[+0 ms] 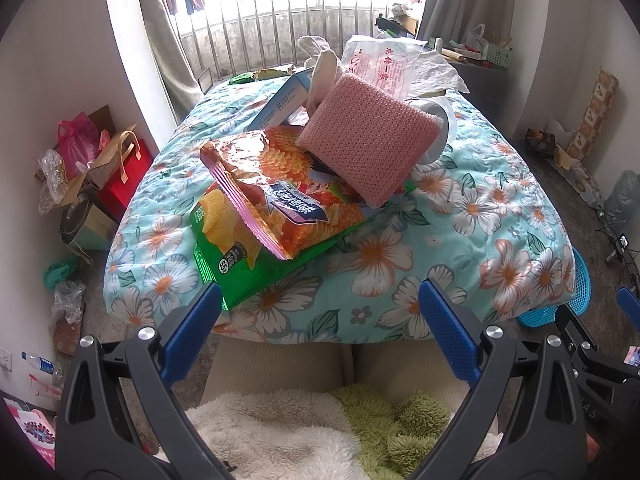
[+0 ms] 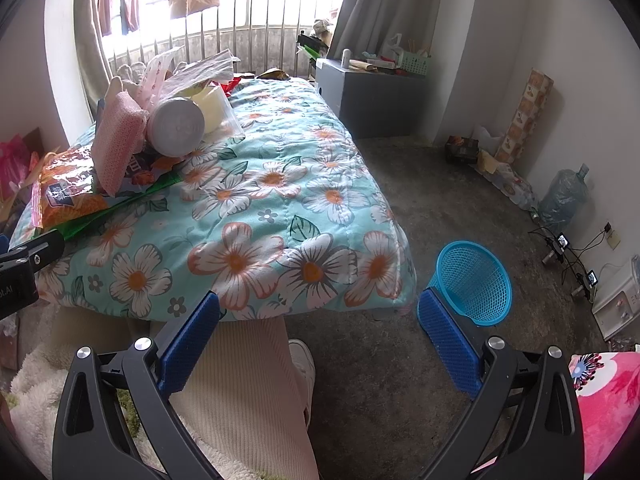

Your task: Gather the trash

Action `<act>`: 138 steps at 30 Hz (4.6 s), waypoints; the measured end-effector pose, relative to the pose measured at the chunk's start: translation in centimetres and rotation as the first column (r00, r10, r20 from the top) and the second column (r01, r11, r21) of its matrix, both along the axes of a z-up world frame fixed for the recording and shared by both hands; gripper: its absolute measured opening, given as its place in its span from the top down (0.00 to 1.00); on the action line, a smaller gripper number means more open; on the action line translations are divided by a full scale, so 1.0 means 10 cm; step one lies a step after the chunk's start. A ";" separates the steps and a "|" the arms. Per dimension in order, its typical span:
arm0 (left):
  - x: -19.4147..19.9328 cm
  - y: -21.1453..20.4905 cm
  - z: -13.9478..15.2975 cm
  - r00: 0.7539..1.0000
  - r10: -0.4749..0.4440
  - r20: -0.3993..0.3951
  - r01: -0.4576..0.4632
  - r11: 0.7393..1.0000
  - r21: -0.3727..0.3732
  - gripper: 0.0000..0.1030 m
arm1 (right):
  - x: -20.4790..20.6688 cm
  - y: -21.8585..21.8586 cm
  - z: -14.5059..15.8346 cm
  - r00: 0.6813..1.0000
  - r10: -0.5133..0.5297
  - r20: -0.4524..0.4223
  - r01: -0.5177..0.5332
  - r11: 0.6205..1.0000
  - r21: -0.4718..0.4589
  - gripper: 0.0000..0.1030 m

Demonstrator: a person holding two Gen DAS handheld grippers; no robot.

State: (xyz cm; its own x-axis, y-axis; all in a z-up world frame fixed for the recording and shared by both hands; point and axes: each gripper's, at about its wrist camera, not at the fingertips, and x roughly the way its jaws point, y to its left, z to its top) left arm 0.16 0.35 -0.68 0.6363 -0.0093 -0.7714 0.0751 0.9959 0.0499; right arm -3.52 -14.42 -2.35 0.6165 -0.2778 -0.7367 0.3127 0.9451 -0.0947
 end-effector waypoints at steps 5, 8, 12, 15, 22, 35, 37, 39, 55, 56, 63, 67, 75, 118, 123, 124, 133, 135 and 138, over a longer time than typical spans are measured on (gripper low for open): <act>0.00 0.00 0.00 1.000 0.000 -0.001 0.000 1.000 0.000 0.09 | 0.00 0.00 0.00 1.000 0.001 0.000 -0.001 1.000 0.002 0.06; 0.00 0.00 0.00 1.000 0.000 -0.001 0.000 1.000 0.000 0.09 | -0.01 0.00 -0.01 1.000 0.000 0.000 0.000 1.000 0.001 0.06; 0.00 0.00 0.00 1.000 0.000 -0.001 0.000 1.000 0.000 0.09 | 0.00 0.00 0.00 1.000 0.000 -0.001 0.000 1.000 0.002 0.06; 0.00 0.00 -0.01 1.000 0.000 -0.003 0.000 1.000 0.000 0.09 | -0.01 0.00 -0.01 1.000 0.001 -0.001 -0.001 1.000 0.004 0.06; -0.02 0.08 -0.07 1.000 0.006 -0.013 -0.006 1.000 0.001 0.09 | 0.01 0.00 -0.03 1.000 0.004 -0.009 -0.004 1.000 0.008 0.06; 0.02 0.10 -0.07 0.999 0.021 -0.031 -0.021 1.000 0.000 0.09 | 0.11 0.05 -0.01 0.999 0.033 -0.017 -0.033 0.999 0.005 0.06; 0.03 0.11 -0.06 0.999 0.026 -0.030 -0.026 1.000 0.000 0.09 | 0.14 0.07 0.00 0.999 0.042 -0.018 -0.042 0.999 0.011 0.06; 0.06 0.15 -0.04 0.999 0.037 -0.027 -0.037 0.999 -0.004 0.09 | 0.19 0.09 0.02 0.998 0.052 -0.021 -0.051 0.999 0.011 0.06; 0.42 0.76 0.12 0.980 0.197 0.004 -0.197 0.979 -0.052 0.08 | 0.73 0.51 0.07 0.981 0.189 -0.037 -0.189 0.982 -0.004 0.06; 0.44 0.80 0.12 0.979 0.205 0.005 -0.204 0.977 -0.054 0.09 | 0.76 0.53 0.07 0.980 0.194 -0.039 -0.194 0.981 -0.005 0.06; 0.64 1.06 0.10 0.971 0.240 0.013 -0.238 0.969 -0.071 0.09 | 1.00 0.62 0.00 0.976 0.206 -0.063 -0.207 0.978 -0.004 0.06; 0.73 1.24 0.09 0.971 0.234 0.055 -0.227 0.968 -0.106 0.09 | 1.06 0.61 0.01 0.977 0.210 -0.026 -0.210 0.978 0.021 0.06; 0.77 1.56 -0.04 0.982 0.139 0.125 -0.107 0.966 -0.235 0.08 | 1.08 0.48 0.01 0.970 0.208 0.123 -0.225 0.964 0.143 0.06; 1.19 1.44 0.12 0.986 -0.105 0.126 0.154 0.856 -0.493 0.48 | 1.51 0.50 0.06 0.917 0.297 0.267 -0.392 0.799 0.457 0.56; 1.41 1.22 0.42 0.966 -0.180 0.187 0.246 0.863 -0.441 0.50 | 1.55 0.52 0.03 0.903 0.321 0.284 -0.423 0.778 0.465 0.56; 1.47 1.13 0.46 0.960 -0.205 0.191 0.269 0.862 -0.429 0.53 | 1.56 0.52 0.02 0.900 0.325 0.290 -0.429 0.775 0.464 0.58; 1.96 0.56 0.31 0.945 -0.315 0.088 0.326 0.883 -0.338 0.57 | 1.64 0.48 -0.01 0.879 0.345 0.328 -0.469 0.747 0.471 0.67; 1.99 0.51 0.27 0.942 -0.328 0.074 0.333 0.886 -0.321 0.57 | 1.66 0.47 -0.03 0.877 0.346 0.333 -0.473 0.740 0.479 0.67; 2.06 0.41 0.25 0.940 -0.334 0.067 0.339 0.896 -0.285 0.57 | 1.70 0.45 -0.06 0.878 0.343 0.334 -0.473 0.730 0.494 0.67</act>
State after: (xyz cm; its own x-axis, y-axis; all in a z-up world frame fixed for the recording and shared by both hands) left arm 20.71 4.50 1.78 0.5680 -0.4454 -0.6921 0.4101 0.8822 -0.2313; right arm 13.49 -9.89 -2.98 0.7275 0.4446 -0.5225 -0.1652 0.8528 0.4955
